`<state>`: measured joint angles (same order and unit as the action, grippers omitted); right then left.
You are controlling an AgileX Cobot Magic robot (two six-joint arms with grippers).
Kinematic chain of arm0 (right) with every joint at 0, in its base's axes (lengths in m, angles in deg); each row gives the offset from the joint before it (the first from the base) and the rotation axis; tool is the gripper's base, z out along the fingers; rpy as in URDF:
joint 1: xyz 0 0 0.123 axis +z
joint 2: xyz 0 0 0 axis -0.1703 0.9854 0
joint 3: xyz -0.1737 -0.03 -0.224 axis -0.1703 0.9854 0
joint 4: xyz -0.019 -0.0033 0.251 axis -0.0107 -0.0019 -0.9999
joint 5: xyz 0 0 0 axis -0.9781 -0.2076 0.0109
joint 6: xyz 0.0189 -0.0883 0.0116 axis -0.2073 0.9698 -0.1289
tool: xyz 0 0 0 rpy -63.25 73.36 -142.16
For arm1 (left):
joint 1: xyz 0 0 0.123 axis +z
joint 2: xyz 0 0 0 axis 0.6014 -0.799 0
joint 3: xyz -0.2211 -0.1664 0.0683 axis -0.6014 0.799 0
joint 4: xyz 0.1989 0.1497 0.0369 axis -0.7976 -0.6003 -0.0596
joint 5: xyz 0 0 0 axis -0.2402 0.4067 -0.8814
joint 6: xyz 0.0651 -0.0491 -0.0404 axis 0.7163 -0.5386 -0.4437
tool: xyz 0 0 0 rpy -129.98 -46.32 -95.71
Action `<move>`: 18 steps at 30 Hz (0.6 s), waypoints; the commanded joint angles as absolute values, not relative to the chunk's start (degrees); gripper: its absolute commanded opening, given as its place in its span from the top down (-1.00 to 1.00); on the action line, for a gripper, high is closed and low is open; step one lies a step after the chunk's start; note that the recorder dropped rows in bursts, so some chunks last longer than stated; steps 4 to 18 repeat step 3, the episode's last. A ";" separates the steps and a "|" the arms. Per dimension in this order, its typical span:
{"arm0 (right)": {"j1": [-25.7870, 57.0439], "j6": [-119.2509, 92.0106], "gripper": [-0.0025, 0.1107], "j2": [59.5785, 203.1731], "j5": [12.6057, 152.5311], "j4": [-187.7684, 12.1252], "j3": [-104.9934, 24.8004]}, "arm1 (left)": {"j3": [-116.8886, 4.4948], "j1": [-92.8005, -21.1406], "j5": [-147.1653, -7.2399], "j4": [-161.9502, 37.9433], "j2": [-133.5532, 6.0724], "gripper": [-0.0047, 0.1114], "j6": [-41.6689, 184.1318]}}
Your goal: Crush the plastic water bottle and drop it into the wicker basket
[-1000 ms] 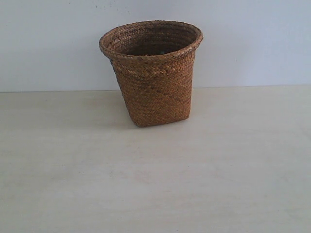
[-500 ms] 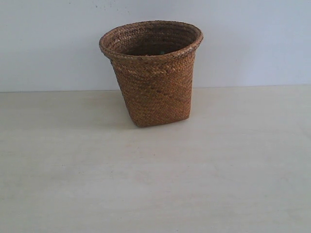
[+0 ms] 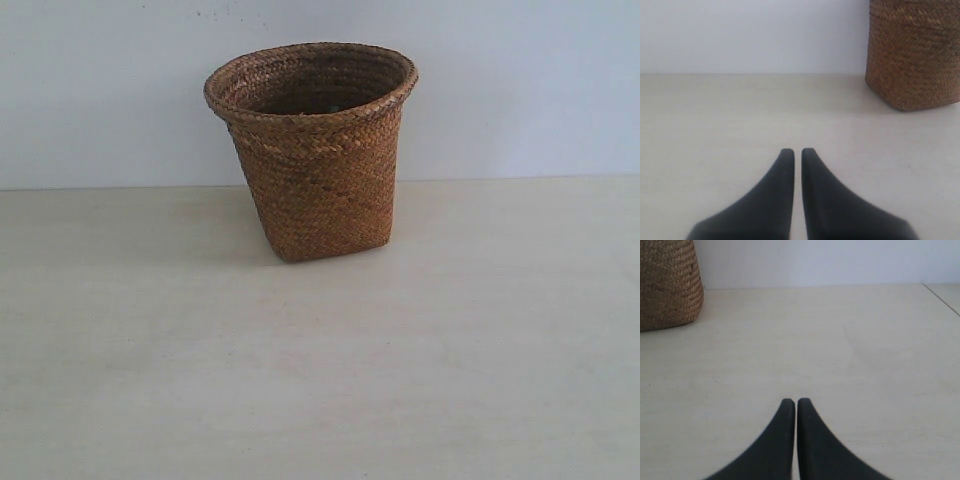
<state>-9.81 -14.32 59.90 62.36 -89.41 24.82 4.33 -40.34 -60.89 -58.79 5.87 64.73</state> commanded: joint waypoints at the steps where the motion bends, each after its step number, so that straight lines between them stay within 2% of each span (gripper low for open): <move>1: -9.85 -13.92 0.96 59.58 62.61 -88.84 24.80 | 4.49 -40.22 -60.91 -58.93 6.07 0.84 64.21; 18: -9.85 -13.92 0.96 59.58 62.61 -88.84 24.80 | 4.49 -40.22 -60.91 -58.93 6.07 0.84 64.21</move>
